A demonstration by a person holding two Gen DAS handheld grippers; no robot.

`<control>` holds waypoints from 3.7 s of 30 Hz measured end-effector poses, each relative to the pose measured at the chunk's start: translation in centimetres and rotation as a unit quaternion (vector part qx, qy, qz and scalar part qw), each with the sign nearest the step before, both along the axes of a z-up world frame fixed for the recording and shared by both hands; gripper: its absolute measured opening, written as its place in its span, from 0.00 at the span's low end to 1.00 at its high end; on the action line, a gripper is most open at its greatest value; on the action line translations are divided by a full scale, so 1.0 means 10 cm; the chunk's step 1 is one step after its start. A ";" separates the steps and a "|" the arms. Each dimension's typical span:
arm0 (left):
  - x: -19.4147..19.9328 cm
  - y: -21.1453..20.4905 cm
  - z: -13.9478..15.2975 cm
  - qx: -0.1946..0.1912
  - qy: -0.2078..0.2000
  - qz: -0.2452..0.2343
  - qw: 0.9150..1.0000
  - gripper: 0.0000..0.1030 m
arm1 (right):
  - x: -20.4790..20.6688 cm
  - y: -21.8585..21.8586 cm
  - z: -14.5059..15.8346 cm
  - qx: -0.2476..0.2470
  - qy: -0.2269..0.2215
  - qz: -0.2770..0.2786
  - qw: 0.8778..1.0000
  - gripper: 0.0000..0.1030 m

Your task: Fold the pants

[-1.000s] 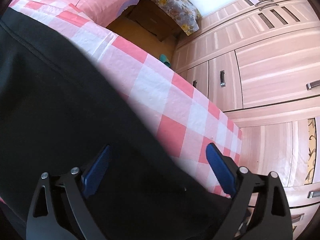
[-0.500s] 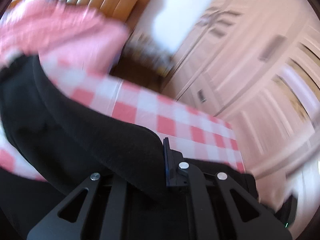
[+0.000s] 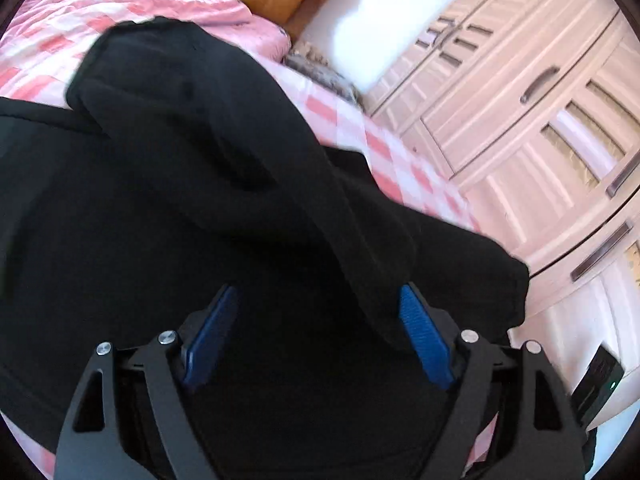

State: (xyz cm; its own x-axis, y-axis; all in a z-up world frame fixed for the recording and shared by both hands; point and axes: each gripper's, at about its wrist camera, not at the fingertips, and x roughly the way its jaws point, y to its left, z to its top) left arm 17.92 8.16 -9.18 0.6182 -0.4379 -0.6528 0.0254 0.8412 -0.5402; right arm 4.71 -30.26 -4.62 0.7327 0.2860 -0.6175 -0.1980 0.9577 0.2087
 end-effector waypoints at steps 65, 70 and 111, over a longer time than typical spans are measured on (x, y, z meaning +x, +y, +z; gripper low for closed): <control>-0.91 0.80 -0.01 0.070 -0.061 -0.020 0.995 0.12 | -0.30 -0.59 -0.18 0.191 0.023 -0.130 0.973 0.19; -0.98 0.73 -0.12 0.092 -0.052 -0.031 0.994 0.10 | -0.32 -0.76 -0.51 0.200 0.065 -0.152 0.966 0.19; -0.87 0.31 0.03 0.121 -0.059 -0.030 0.990 0.75 | -0.46 -0.65 -0.15 0.163 -0.025 -0.180 0.970 0.30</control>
State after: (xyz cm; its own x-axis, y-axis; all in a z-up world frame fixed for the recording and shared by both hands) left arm 9.17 11.28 -8.85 0.6739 -0.3161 -0.6678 0.1308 0.9406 -0.3133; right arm 0.13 -36.78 -6.15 0.8475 0.1800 -0.4994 0.1198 0.8516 0.5104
